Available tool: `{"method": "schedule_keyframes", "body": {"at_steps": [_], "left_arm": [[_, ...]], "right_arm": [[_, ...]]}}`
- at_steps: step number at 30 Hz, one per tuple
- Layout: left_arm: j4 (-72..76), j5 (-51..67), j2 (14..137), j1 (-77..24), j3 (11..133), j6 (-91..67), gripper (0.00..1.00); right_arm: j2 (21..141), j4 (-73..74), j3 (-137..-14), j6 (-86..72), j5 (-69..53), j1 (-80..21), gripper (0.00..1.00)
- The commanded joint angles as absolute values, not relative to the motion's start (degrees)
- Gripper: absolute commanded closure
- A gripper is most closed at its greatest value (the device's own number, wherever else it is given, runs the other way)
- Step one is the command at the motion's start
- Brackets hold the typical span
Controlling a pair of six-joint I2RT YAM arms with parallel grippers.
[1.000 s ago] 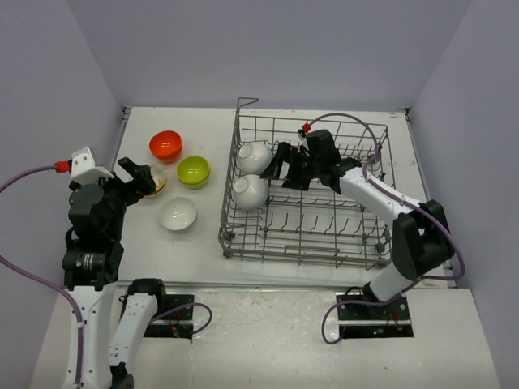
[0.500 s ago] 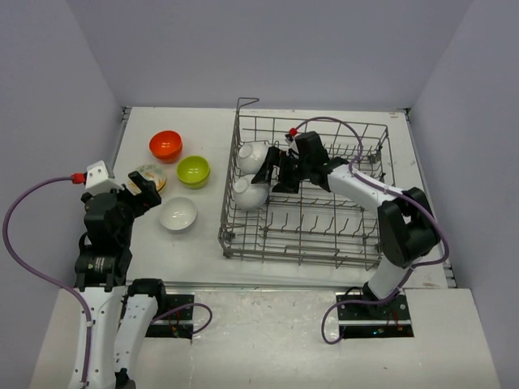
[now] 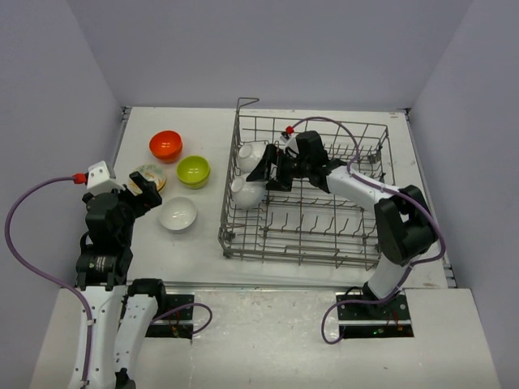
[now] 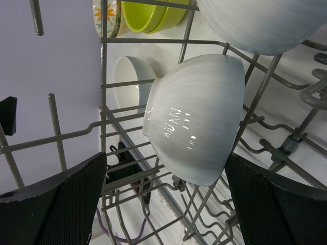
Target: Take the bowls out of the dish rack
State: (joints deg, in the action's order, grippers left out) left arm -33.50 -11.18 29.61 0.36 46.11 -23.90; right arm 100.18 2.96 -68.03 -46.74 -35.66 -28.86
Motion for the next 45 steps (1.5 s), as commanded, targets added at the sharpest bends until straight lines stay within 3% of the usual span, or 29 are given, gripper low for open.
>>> {"method": "schedule_keyframes", "body": {"at_steps": [1, 6, 20, 21, 27, 28, 33, 40, 45], "left_arm": [[-30.5, -11.6, 29.71, 0.62, 45.88, -22.68, 0.0], [-30.41, -11.34, 29.71, 0.62, 45.79, -22.68, 0.0], [-30.06, -10.72, 30.06, 0.62, 45.53, -22.59, 0.0], [-29.97, -10.55, 30.15, 0.62, 45.53, -22.5, 0.0], [-29.79, -10.55, 30.41, 0.7, 45.35, -22.41, 0.0], [-29.88, -10.46, 30.32, 0.62, 45.44, -22.41, 0.0], [-29.71, -10.28, 30.76, 0.62, 45.35, -22.41, 0.0], [-29.71, -10.2, 30.76, 0.62, 45.35, -22.32, 0.0], [-29.53, -10.11, 30.85, 0.62, 45.26, -22.32, 0.0]], "right_arm": [[100.28, -3.24, -67.06, -48.95, -39.64, -29.0, 0.05], [101.51, -8.95, -65.92, -51.85, -43.5, -29.09, 0.08], [102.92, -20.3, -62.84, -56.69, -48.6, -29.09, 0.34], [102.92, -20.82, -62.75, -56.95, -48.78, -29.09, 0.4], [104.06, -23.73, -62.49, -58.8, -49.57, -29.09, 0.5], [104.41, -24.77, -62.32, -59.15, -49.74, -29.09, 0.58], [105.47, -26.72, -61.96, -60.21, -50.54, -29.09, 0.75], [106.7, -27.6, -62.05, -61.17, -50.71, -29.35, 0.78], [106.61, -20.06, -65.12, -56.34, -48.52, -31.2, 0.78]]}}
